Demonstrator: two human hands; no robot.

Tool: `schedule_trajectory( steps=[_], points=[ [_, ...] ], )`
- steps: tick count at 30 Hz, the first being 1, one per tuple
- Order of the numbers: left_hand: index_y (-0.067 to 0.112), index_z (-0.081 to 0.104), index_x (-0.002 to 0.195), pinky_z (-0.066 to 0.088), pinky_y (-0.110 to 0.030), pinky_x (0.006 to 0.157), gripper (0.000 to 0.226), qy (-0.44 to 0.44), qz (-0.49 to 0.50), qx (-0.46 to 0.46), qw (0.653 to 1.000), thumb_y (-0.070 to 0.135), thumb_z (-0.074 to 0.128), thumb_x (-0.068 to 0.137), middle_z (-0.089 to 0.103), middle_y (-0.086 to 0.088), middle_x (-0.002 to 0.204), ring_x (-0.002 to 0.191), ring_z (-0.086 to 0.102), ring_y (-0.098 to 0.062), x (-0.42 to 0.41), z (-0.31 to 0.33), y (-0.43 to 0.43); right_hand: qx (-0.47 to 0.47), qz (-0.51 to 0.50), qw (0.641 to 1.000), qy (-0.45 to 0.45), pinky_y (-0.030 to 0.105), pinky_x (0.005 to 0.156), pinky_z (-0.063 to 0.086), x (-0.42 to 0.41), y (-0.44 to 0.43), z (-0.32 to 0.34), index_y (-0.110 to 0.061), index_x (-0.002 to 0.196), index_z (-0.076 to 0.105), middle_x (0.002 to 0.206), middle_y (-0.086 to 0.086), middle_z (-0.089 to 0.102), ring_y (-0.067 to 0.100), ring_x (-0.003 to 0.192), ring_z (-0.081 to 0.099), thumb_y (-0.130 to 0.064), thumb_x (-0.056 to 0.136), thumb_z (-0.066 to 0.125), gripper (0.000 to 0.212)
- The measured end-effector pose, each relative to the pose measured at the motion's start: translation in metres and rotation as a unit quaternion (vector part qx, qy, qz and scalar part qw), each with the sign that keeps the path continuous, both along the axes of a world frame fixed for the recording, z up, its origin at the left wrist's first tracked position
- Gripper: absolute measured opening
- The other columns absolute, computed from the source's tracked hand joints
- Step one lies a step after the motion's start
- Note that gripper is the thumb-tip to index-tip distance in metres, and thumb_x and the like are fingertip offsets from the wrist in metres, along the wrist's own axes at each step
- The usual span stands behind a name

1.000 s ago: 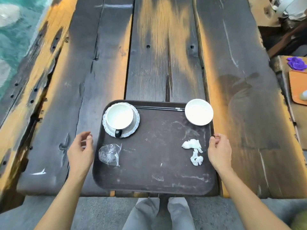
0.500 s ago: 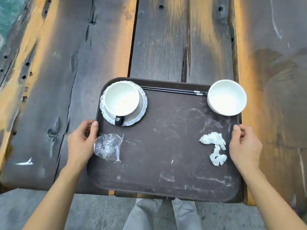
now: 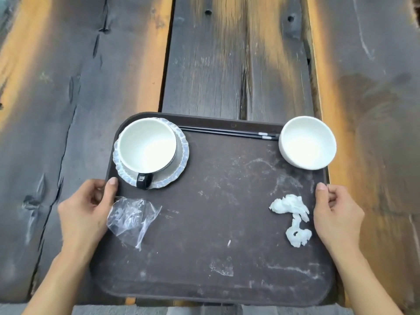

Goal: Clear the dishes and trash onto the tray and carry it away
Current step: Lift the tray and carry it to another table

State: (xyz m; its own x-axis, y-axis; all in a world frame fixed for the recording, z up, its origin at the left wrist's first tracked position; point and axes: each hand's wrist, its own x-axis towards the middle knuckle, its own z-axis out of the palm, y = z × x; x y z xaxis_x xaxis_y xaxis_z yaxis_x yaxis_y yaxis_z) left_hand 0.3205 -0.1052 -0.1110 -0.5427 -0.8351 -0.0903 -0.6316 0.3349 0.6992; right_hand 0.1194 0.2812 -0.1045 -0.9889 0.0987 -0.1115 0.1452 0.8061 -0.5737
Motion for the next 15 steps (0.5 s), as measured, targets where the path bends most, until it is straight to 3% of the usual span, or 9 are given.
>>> schedule_trajectory(
  steps=[7,15],
  points=[
    [0.012,0.063,0.080,0.041,-0.028,0.062,0.033,-0.020,-0.013,-0.040,0.999,0.042,0.063,0.095,0.060,-0.008,0.062,0.066,0.053,-0.017,0.002,0.003,0.003,-0.003,0.008,1.000,0.005,0.033,0.071,0.037,0.001,0.002,0.005,-0.016,0.090,0.061,0.073,-0.004,0.062,0.024,0.073,0.058,-0.032,0.101,0.050,0.021],
    [0.012,0.062,0.080,0.042,-0.034,0.067,0.038,-0.007,0.038,-0.015,0.999,0.046,0.060,0.096,0.060,-0.011,0.064,0.063,0.052,-0.020,0.030,0.034,0.040,-0.017,0.065,0.997,0.025,0.035,0.072,0.041,-0.014,0.016,0.038,-0.013,0.088,0.060,0.072,-0.002,0.062,0.026,0.073,0.057,-0.029,0.100,0.051,0.021]
  ],
)
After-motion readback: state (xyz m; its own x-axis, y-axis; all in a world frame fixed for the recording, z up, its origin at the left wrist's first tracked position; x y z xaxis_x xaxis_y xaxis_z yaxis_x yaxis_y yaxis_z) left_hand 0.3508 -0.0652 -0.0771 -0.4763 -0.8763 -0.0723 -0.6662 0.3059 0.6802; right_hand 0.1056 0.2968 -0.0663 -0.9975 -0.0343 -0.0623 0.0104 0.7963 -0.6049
